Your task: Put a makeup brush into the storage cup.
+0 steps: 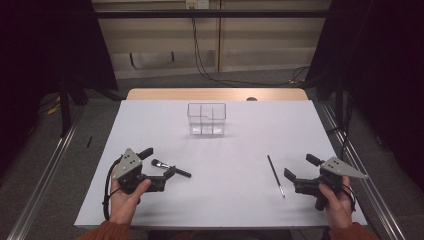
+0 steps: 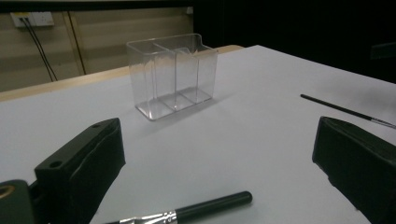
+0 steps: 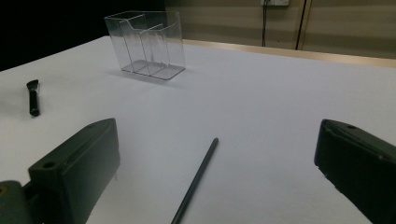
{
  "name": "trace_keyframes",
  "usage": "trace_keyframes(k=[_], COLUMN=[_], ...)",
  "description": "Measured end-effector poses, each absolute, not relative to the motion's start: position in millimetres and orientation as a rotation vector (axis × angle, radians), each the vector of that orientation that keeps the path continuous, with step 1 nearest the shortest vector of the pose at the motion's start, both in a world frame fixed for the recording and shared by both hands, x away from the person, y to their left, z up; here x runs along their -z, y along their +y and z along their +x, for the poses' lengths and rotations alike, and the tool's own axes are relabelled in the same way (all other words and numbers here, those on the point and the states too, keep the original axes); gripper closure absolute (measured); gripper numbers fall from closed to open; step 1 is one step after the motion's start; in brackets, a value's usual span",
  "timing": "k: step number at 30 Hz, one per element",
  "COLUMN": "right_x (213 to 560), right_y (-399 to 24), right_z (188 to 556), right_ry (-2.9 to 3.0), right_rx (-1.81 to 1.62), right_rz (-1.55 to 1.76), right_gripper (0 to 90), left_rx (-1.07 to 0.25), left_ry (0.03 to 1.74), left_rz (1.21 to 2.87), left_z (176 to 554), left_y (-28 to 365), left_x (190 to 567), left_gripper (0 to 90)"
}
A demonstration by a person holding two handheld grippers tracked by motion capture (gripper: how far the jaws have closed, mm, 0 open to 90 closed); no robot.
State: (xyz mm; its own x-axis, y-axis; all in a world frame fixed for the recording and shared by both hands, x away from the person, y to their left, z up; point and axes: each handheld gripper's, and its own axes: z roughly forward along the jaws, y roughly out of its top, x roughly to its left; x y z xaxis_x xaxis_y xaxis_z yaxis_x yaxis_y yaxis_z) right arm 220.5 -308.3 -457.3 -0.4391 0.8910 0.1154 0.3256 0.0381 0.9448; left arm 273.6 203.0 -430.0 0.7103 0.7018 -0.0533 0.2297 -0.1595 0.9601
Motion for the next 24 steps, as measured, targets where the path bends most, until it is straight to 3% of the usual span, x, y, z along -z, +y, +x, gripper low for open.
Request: trace_keyframes(k=[24], right_x=[456.7], right_y=[-304.2], right_z=[218.0], right_ry=[1.812], right_rx=[-1.421], right_rz=[1.219], right_gripper=[0.3], left_rx=[-0.573], left_ry=[0.778], left_rz=[1.731], left_z=[316.0], left_y=[202.6], left_x=[419.8], left_gripper=[2.0])
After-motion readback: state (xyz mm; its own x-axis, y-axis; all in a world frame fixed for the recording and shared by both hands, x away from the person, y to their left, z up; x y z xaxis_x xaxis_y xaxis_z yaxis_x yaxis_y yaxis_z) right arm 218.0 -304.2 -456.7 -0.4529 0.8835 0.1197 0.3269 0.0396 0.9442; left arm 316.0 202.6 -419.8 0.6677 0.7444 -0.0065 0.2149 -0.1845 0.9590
